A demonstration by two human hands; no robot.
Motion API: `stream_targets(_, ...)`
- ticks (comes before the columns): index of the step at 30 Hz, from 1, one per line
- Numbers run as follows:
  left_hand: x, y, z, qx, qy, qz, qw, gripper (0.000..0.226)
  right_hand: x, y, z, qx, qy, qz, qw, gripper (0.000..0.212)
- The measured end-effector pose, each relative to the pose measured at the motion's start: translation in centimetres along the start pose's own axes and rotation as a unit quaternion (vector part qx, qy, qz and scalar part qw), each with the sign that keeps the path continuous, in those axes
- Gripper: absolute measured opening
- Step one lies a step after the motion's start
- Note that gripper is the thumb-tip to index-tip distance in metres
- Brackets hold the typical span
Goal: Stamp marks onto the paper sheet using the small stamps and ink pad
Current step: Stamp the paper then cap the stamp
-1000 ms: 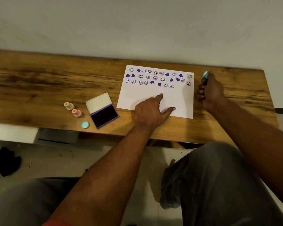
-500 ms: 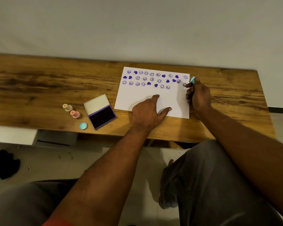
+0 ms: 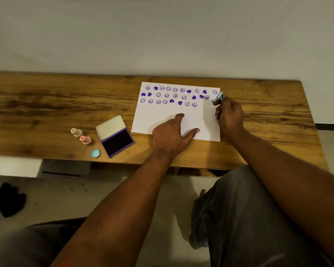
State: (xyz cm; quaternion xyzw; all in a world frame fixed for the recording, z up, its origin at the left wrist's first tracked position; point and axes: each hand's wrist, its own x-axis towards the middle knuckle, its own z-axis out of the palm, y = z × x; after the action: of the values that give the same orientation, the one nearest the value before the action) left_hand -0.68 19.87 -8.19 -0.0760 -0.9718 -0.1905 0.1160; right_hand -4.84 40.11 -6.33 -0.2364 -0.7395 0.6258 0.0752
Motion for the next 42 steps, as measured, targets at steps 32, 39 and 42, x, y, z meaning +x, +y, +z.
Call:
stream_targets(32,-12.9,-22.8,-14.1,-0.063,0.11,-0.194,0.973,0.059,-20.3,-6.5,20.7,-0.332,-0.324,-0.329,0.822,0.046)
stream_targets(39,-13.0,-23.9,-13.2,-0.106,0.056,-0.219,0.968,0.056,-21.4,-6.4,23.6,-0.41,-0.358,-0.356,0.76,0.047)
stream_targets(42,-13.0,-23.6,-13.1,-0.105,0.072,-0.203,0.971,0.049,-21.4,-6.4,23.9,-0.43,-0.34,-0.374,0.748,0.048)
